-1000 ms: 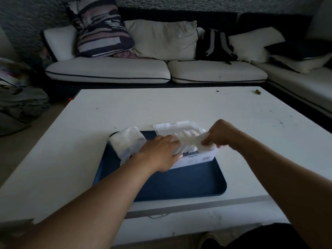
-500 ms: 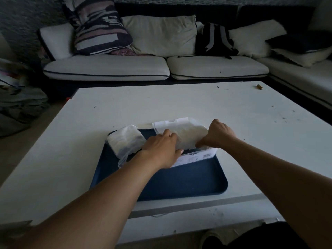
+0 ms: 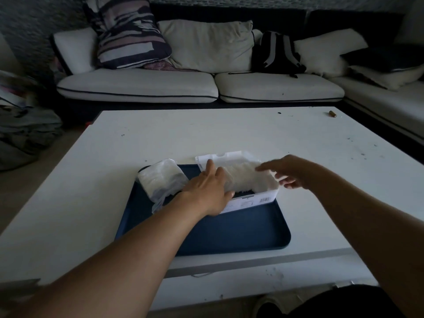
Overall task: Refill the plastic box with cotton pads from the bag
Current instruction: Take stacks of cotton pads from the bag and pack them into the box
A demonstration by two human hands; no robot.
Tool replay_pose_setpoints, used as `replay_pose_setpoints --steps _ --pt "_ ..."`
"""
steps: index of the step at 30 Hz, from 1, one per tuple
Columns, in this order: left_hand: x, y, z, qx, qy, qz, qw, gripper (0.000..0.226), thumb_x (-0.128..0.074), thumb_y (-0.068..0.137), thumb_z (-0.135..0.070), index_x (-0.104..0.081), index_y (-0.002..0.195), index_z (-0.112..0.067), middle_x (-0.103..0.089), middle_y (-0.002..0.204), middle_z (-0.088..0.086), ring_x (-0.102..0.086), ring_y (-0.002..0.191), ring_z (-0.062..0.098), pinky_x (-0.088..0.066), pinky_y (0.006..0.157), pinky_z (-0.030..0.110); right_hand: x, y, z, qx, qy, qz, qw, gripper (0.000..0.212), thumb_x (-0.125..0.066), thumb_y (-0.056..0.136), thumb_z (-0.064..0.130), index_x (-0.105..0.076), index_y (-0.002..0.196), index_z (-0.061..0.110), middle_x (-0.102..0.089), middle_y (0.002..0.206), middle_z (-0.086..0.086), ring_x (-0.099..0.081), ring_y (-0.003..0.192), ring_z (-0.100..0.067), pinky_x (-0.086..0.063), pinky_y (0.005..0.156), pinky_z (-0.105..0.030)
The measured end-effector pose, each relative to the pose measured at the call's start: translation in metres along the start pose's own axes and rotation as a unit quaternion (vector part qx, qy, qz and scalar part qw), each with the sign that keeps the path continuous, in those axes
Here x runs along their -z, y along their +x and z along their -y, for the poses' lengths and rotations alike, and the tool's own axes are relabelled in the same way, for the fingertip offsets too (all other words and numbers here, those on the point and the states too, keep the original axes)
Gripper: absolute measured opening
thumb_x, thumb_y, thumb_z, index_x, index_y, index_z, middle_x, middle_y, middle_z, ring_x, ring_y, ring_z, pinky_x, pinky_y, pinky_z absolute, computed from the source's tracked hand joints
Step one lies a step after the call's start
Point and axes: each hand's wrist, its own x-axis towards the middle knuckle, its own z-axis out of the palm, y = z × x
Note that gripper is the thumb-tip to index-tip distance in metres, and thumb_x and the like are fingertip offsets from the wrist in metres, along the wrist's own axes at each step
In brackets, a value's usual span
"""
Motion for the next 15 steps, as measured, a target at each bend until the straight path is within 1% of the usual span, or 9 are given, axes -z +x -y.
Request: replay_pose_setpoints --steps 1,2,4,5,7,10,11,13,15 --pt "-0.001 0.0 0.0 0.004 0.006 0.008 1.0 0.067 -0.037 0.103 -0.054 -0.026 0.15 -0.007 -0.016 0.16 0.019 -0.044 0.134 0.034 -0.042 0.094 0.04 0.005 0.001 0.002 0.015 0.005 -0.032 0.999 0.051 -0.085 0.074 0.041 -0.065 0.098 0.001 -0.064 0.086 -0.011 -0.054 0.067 -0.02 -0.044 0.058 -0.028" --pt "-0.003 -0.001 -0.001 0.008 0.012 0.017 1.0 0.077 -0.032 0.102 -0.059 -0.019 0.155 -0.005 -0.012 0.163 0.021 -0.033 0.144 0.034 -0.037 0.108 0.041 0.006 0.003 0.003 0.029 -0.015 -0.054 0.998 0.055 -0.086 0.072 0.043 -0.066 0.097 -0.002 -0.066 0.082 -0.012 -0.056 0.064 -0.021 -0.046 0.056 -0.028" --pt "-0.006 -0.003 -0.003 0.015 0.022 0.029 0.999 0.093 -0.024 0.098 -0.07 -0.004 0.16 -0.004 0.001 0.167 0.022 -0.008 0.155 0.032 -0.017 0.123 0.042 0.0 0.001 0.003 0.04 -0.1 -0.052 0.993 0.058 -0.089 0.066 0.046 -0.068 0.088 -0.003 -0.068 0.071 -0.012 -0.058 0.055 -0.02 -0.046 0.052 -0.026" --pt "-0.007 -0.003 -0.004 0.016 0.031 0.033 0.999 0.098 -0.022 0.096 -0.074 0.001 0.16 -0.004 0.005 0.168 0.021 0.002 0.156 0.031 -0.01 0.126 0.043 -0.005 0.0 0.002 0.04 -0.149 -0.046 0.987 0.056 -0.09 0.064 0.046 -0.067 0.082 -0.001 -0.067 0.065 -0.01 -0.057 0.05 -0.018 -0.045 0.05 -0.024" --pt "-0.009 -0.002 -0.004 0.017 0.049 0.046 0.998 0.104 -0.023 0.093 -0.077 0.008 0.159 -0.003 0.012 0.168 0.019 0.013 0.156 0.029 -0.002 0.127 0.043 -0.011 0.001 -0.001 0.052 -0.219 -0.072 0.972 0.045 -0.091 0.064 0.042 -0.069 0.073 0.003 -0.065 0.051 -0.004 -0.056 0.038 -0.011 -0.043 0.048 -0.019" --pt "-0.013 0.0 0.001 0.023 0.055 0.062 0.996 0.106 -0.027 0.093 -0.077 0.014 0.158 -0.004 0.021 0.166 0.017 0.018 0.155 0.027 0.0 0.127 0.042 -0.012 0.006 -0.005 0.071 -0.226 -0.114 0.965 0.035 -0.093 0.062 0.031 -0.073 0.073 0.004 -0.063 0.044 -0.002 -0.058 0.034 -0.009 -0.045 0.048 -0.018" --pt "-0.014 0.0 0.002 0.021 0.049 0.062 0.997 0.106 -0.028 0.093 -0.076 0.015 0.158 -0.004 0.022 0.166 0.016 0.018 0.155 0.027 0.0 0.127 0.043 -0.012 0.007 -0.005 0.071 -0.232 -0.118 0.963 0.037 -0.094 0.061 0.032 -0.072 0.073 0.004 -0.064 0.046 -0.002 -0.059 0.036 -0.01 -0.046 0.048 -0.019" --pt "-0.009 -0.005 0.004 0.0 0.021 0.038 0.999 0.105 -0.033 0.094 -0.074 0.015 0.158 -0.006 0.022 0.167 0.014 0.017 0.155 0.025 0.0 0.127 0.043 -0.012 0.007 0.001 0.084 -0.288 -0.143 0.943 0.045 -0.093 0.06 0.044 -0.071 0.075 0.007 -0.067 0.057 -0.002 -0.06 0.047 -0.011 -0.045 0.049 -0.021" --pt "0.005 -0.01 0.008 -0.024 -0.038 -0.042 0.998 0.095 -0.036 0.098 -0.066 0.009 0.16 -0.009 0.015 0.169 0.009 0.01 0.156 0.022 -0.002 0.126 0.039 -0.014 -0.003 0.017 0.159 -0.319 -0.197 0.913 0.044 -0.087 0.067 0.05 -0.075 0.082 0.011 -0.071 0.073 -0.001 -0.063 0.06 -0.014 -0.047 0.052 -0.023"
